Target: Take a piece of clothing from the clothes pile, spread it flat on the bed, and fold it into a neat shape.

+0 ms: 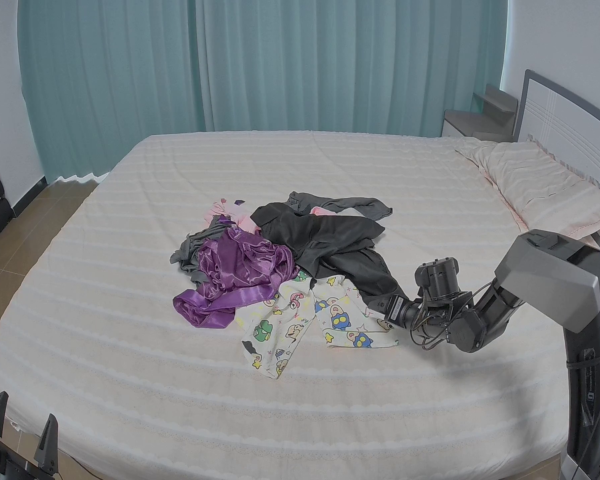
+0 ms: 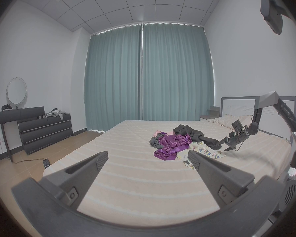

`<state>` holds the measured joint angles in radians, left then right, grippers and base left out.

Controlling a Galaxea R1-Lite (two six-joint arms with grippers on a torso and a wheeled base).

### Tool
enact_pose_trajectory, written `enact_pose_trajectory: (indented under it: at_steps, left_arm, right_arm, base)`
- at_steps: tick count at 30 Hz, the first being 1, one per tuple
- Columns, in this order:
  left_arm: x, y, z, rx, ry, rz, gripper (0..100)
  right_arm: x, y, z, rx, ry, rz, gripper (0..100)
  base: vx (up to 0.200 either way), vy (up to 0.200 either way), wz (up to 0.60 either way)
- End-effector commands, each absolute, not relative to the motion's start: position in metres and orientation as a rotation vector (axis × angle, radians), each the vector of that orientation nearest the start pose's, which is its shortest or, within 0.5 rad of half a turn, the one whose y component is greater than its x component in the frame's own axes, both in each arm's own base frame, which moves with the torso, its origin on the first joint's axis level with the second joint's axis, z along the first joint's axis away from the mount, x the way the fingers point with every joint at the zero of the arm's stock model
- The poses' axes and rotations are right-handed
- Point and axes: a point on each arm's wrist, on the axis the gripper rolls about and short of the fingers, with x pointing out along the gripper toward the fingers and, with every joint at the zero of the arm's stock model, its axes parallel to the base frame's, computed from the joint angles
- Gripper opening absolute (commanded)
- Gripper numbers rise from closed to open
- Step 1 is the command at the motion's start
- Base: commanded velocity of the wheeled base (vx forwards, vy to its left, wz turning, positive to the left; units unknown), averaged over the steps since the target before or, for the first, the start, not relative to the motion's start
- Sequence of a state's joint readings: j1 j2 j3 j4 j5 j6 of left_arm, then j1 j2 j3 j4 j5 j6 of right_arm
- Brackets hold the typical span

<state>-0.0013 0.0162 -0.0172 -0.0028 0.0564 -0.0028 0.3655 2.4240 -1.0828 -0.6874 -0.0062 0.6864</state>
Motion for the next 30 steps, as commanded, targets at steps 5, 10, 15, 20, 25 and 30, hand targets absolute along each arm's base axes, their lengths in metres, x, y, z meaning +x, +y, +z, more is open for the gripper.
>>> enact_pose_trajectory:
  at_steps: [5, 10, 15, 20, 25, 30]
  left_arm:
    - [-0.023, 0.001, 0.076, -0.003, -0.002, 0.055, 100]
    - [-0.023, 0.001, 0.076, -0.003, -0.002, 0.055, 100]
    - [-0.023, 0.001, 0.076, -0.003, -0.002, 0.055, 100]
    - [-0.023, 0.001, 0.076, -0.003, -0.002, 0.055, 100]
    - [-0.023, 0.001, 0.076, -0.003, -0.002, 0.057, 100]
    - [-0.023, 0.001, 0.076, -0.003, -0.002, 0.055, 100]
  right_arm:
    - [0.399, 0.168, -0.045, 0.508, 0.763, 0.127, 100]
    - [0.402, 0.188, -0.053, 0.482, 0.752, 0.141, 100]
    - [0.401, 0.211, -0.054, 0.462, 0.754, 0.189, 100]
    - [0.401, 0.230, -0.058, 0.400, 0.749, 0.213, 0]
    - [0.404, 0.236, -0.059, 0.370, 0.740, 0.212, 0]
    - [0.405, 0.232, -0.049, 0.379, 0.707, 0.184, 0]
  base:
    - [0.000, 0.000, 0.00]
    - [0.000, 0.000, 0.00]
    - [0.000, 0.000, 0.00]
    - [0.000, 0.000, 0.00]
    - [0.000, 0.000, 0.00]
    - [0.000, 0.000, 0.00]
